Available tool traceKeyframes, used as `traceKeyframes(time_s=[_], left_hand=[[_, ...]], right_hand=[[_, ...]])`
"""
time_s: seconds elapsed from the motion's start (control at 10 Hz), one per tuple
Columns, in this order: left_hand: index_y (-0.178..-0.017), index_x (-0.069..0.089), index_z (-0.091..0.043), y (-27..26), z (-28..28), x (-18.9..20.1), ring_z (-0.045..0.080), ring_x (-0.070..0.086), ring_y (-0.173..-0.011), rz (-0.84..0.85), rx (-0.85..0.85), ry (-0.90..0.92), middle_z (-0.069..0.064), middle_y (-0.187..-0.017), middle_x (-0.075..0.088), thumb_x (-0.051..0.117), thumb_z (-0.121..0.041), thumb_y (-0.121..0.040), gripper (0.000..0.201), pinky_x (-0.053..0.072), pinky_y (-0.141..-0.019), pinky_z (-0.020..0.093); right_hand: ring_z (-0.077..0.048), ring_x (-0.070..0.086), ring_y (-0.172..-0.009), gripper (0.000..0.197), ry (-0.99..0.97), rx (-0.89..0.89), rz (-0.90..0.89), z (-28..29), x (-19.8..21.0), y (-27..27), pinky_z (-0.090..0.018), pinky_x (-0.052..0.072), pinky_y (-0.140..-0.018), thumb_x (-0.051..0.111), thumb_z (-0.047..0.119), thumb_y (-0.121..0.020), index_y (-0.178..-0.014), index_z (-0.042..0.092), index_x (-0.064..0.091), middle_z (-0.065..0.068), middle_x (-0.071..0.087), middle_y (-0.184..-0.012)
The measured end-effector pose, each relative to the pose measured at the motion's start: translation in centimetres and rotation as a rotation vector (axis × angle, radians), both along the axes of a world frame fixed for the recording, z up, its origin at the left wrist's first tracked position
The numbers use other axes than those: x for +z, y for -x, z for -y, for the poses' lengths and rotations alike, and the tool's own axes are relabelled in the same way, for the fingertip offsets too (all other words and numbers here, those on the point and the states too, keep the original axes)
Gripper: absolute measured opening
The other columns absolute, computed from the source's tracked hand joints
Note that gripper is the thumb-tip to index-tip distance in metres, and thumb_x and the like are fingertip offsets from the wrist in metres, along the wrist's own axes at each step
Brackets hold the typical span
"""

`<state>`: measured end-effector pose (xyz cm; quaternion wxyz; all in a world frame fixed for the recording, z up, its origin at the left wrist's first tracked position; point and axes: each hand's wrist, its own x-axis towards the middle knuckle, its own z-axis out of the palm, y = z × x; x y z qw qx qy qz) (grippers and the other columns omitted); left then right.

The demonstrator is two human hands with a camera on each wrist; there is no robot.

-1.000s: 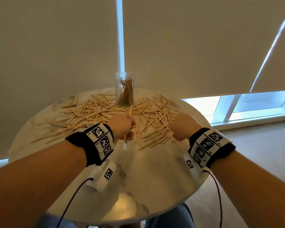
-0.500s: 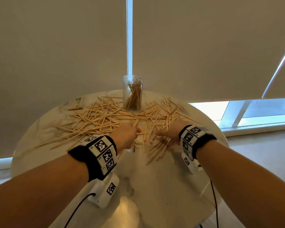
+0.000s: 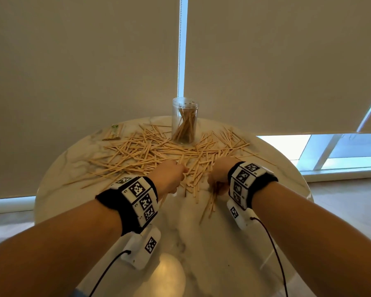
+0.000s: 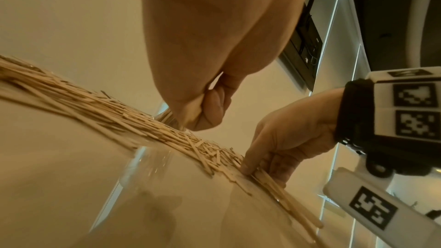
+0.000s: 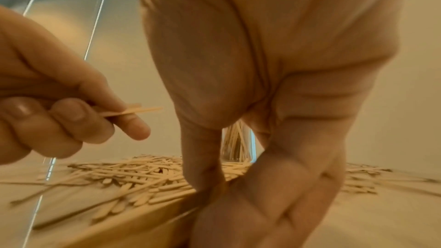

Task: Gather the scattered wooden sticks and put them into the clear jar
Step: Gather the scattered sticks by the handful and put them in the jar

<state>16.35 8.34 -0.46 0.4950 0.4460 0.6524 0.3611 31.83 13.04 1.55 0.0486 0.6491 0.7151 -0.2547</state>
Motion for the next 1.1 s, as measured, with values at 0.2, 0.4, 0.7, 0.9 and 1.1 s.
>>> traceKeyframes(time_s=[0.2,0.4,0.7,0.9,1.1], left_hand=[[-0.101,0.067,-0.003,0.8,0.1,-0.2,0.012,0.038,-0.049,-0.082,-0.092,-0.027,0.000,-0.063,0.046,0.047,-0.014,-0.102,0.024,0.032,-0.043,0.023],[-0.104,0.068,-0.003,0.0,0.0,-0.3,0.017,0.039,-0.057,-0.107,-0.084,-0.047,0.009,-0.082,0.054,0.052,-0.037,-0.101,0.038,0.033,-0.052,0.027],[-0.114,0.066,-0.007,-1.5,-0.7,-0.1,0.018,0.056,-0.067,-0.215,-0.125,-0.147,0.010,-0.085,0.065,0.017,-0.063,-0.102,0.074,0.046,-0.062,0.029],[-0.124,0.064,-0.020,1.2,-0.2,-0.6,0.014,0.047,-0.061,-0.154,-0.180,-0.265,0.007,-0.089,0.065,0.023,-0.089,-0.080,0.091,0.042,-0.056,0.027],[-0.095,0.061,-0.014,3.1,0.5,0.0,0.009,0.043,-0.053,-0.165,-0.278,-0.194,-0.002,-0.062,0.042,0.040,-0.061,-0.098,0.052,0.055,-0.064,0.030]], right_hand=[[-0.031,0.072,-0.099,0.016,0.018,-0.135,-0.232,-0.4,-0.7,-1.8,-0.041,0.060,-0.086,0.068,0.005,-0.088,-0.103,0.001,0.066,-0.022,0.071,-0.111],[-0.019,0.064,-0.067,0.015,0.111,-0.230,-0.538,0.5,-0.5,-1.8,-0.026,0.060,-0.058,0.063,-0.003,-0.091,-0.079,0.005,0.060,-0.011,0.064,-0.080],[-0.032,0.073,-0.082,0.016,-0.098,-0.234,-0.846,0.6,0.3,2.4,-0.046,0.061,-0.081,0.060,-0.003,-0.091,-0.102,-0.010,0.069,-0.024,0.072,-0.096],[-0.019,0.063,-0.072,0.015,-0.151,-0.114,-0.874,1.1,0.8,3.3,-0.030,0.052,-0.062,0.065,0.009,-0.090,-0.091,0.006,0.079,-0.015,0.075,-0.088],[-0.019,0.066,-0.085,0.035,-0.179,-0.218,-0.886,0.1,2.8,2.4,-0.034,0.060,-0.076,0.069,0.041,-0.090,-0.107,0.011,0.062,-0.009,0.067,-0.104]])
